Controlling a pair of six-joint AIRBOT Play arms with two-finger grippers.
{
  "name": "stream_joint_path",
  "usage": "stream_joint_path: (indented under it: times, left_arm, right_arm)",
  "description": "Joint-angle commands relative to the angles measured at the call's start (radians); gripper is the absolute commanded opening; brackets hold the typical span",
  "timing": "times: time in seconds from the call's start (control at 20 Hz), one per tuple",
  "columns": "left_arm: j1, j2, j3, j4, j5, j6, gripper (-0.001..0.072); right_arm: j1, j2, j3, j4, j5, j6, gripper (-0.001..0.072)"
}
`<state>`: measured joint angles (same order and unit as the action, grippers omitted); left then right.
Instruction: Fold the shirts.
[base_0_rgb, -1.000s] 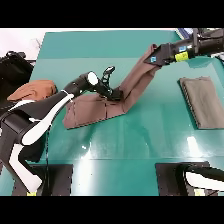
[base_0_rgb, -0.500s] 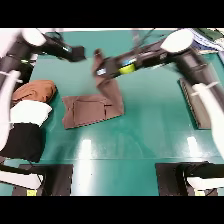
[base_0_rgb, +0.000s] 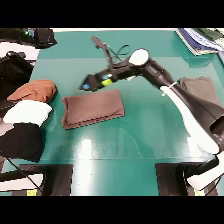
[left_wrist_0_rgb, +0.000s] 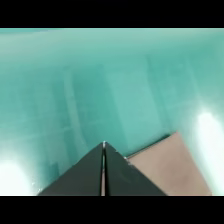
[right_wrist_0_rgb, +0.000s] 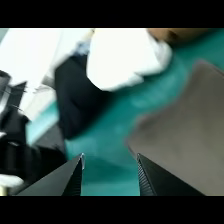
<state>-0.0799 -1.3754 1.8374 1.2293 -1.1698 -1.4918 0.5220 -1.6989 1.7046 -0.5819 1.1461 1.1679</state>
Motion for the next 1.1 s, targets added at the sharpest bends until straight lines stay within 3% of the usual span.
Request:
stream_joint_path:
  times: [0.0,0.05,0.1,0.15,0.35,0.65,0.7,0.75,0.85,0.9,1.05]
  left_arm:
    - [0.005,0.008,0.000,0.005,-0.026,0.001,0.0027]
    - [0.005,0.008,0.000,0.005,-0.026,0.001,0.0027]
    - [0.005,0.008,0.000,0.002,-0.023,0.001,0.0027]
    - [0.005,0.007,0.000,-0.005,-0.018,0.001,0.0027]
    - [0.005,-0.004,0.000,-0.027,-0.011,0.008,0.0027]
    - [-0.038,-0.010,-0.008,-0.029,-0.016,0.019,0.0027]
    - [-0.051,-0.010,-0.008,-0.028,-0.012,0.019,0.0027]
    - [-0.066,-0.010,-0.008,-0.029,-0.011,0.019,0.0027]
    - [-0.096,-0.010,-0.008,-0.031,-0.014,0.019,0.0027]
    - [-0.109,-0.010,-0.008,-0.030,-0.014,0.019,0.0027]
    - [-0.178,-0.010,-0.008,-0.016,-0.010,0.021,0.0026]
  right_arm:
    - [-0.183,0.096,-0.218,-0.258,0.050,0.078,0.0377]
    - [-0.250,0.124,-0.300,-0.298,0.034,0.116,0.0398]
    - [-0.310,0.138,-0.373,-0.284,0.024,0.126,0.0557]
    - [-0.360,0.133,-0.424,-0.245,0.024,0.128,0.0625]
    - [-0.400,0.025,-0.509,-0.052,0.011,0.123,0.0584]
    - [-0.185,-0.210,-0.297,0.122,-0.037,0.110,0.0571]
    - [-0.150,-0.249,-0.249,0.151,-0.047,0.111,0.0520]
    - [-0.124,-0.281,-0.210,0.174,-0.049,0.111,0.0393]
    - [-0.093,-0.323,-0.130,0.173,-0.046,0.110,0.0065]
    - [-0.093,-0.325,-0.095,0.152,-0.048,0.109,0.0021]
    - [-0.161,-0.261,-0.008,0.044,-0.044,0.129,0.0020]
